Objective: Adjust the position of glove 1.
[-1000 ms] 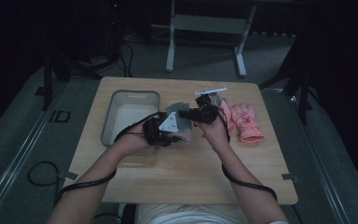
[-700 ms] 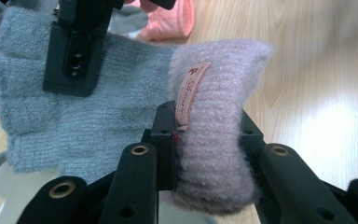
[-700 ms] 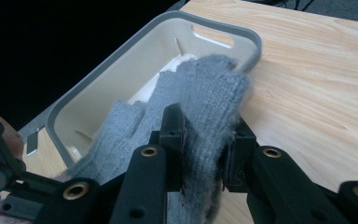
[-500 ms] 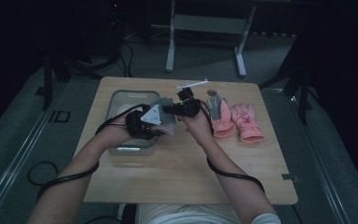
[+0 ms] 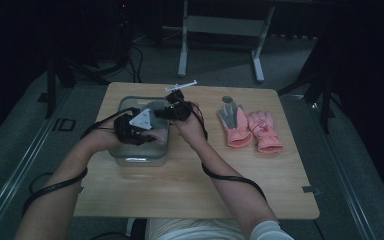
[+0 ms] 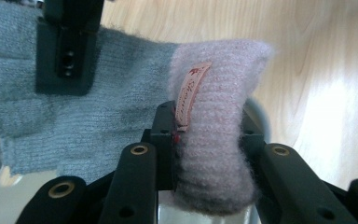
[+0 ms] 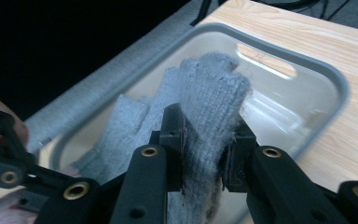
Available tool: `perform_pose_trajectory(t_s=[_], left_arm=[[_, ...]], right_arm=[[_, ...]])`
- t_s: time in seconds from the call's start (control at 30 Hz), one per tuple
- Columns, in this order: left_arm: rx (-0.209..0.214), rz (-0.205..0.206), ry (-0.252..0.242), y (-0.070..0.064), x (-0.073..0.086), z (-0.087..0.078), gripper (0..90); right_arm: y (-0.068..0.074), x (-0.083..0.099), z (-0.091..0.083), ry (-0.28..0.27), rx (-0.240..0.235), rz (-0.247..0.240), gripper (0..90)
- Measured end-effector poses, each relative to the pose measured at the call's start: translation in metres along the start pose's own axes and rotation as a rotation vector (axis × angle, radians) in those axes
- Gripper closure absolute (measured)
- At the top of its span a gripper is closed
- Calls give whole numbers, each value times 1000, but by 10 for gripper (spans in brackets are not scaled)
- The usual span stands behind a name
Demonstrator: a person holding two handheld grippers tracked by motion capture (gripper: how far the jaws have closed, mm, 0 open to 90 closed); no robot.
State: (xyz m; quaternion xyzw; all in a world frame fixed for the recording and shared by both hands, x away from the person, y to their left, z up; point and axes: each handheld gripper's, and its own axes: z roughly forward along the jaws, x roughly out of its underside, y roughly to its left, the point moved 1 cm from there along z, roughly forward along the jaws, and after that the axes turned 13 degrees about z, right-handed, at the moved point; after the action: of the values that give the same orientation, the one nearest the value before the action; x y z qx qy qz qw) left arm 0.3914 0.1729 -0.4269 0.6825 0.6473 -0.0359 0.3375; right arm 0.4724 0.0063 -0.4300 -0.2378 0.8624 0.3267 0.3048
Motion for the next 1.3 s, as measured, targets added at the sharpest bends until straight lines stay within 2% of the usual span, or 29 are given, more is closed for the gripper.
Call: perform_pose_trajectory(t_s=[0.1,0.23,0.3,0.4,0.53,0.7,0.9,1.07,1.2,1.3], left_arm=[[-3,-1,9,3,11,-2,682],[18,-12,23,2,23,4,680],[32,-17,36,1,30,10,681],[48,-42,25,1,40,22,682],[70,-66,24,1,51,38,682],[94,-53,46,0,57,54,682],[109,-63,63,5,58,66,681],[141,-15,120,10,50,76,678],[171,9,154,12,45,89,677],[190,-1,155,14,43,96,674]], right_arm=[[3,-3,10,-10,-8,6,741],[2,-1,24,1,-11,15,741],[0,2,33,22,-5,23,741],[-2,8,44,38,12,28,742],[-13,13,58,70,10,53,742],[-18,18,73,112,54,43,739],[-21,15,78,132,81,55,705],[-25,11,75,129,134,32,637],[-34,11,70,127,136,59,640],[-39,13,63,110,135,66,640]])
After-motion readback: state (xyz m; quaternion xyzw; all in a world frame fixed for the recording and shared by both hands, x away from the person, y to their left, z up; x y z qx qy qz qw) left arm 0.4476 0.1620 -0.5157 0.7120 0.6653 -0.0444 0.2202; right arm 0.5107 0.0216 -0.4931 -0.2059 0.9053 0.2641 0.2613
